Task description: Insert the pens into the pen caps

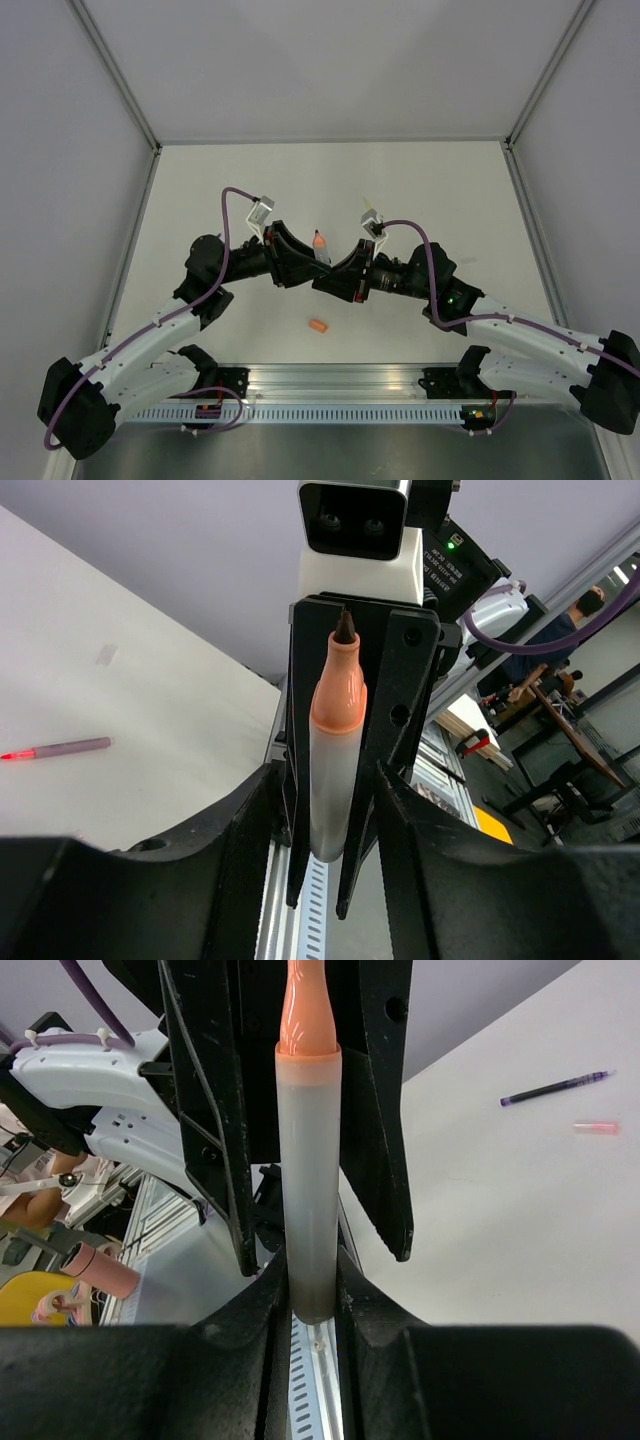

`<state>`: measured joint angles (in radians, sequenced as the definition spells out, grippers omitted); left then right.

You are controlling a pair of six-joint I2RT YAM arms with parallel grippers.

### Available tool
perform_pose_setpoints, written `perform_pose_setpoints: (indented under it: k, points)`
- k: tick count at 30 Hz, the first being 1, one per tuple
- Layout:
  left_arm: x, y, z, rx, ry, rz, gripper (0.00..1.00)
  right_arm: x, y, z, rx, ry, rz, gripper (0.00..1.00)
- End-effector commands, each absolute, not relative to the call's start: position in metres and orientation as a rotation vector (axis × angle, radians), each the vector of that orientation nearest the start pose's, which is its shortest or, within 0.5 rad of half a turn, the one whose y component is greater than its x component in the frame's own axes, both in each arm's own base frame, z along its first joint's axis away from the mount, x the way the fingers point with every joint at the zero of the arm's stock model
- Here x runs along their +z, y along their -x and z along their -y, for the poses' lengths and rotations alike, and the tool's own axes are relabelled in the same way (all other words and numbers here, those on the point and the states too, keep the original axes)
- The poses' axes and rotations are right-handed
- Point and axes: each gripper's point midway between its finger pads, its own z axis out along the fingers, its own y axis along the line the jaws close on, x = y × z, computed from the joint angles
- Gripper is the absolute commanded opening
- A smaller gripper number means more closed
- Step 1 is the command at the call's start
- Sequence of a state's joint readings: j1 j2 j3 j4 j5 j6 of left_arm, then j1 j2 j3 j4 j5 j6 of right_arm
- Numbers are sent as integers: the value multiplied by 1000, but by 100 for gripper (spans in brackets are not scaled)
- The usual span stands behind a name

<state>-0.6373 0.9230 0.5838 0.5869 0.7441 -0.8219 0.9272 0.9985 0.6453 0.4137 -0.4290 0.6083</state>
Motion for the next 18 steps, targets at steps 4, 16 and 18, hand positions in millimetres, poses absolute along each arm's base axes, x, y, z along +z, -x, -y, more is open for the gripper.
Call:
perform_pose_setpoints:
  k: [4,16,18]
  points:
    - [328,-145,289,-1704,-621,-1427,45,306,-134,-341,1564,638,-1509,0]
    - [334,-140,289,-1747,-625,-1409,8,297,-134,-348,1594,646,-1529,0]
    - [333,-139,289,-1749,-625,-1416,2,293,-134,-348,1584,649,-1543,4]
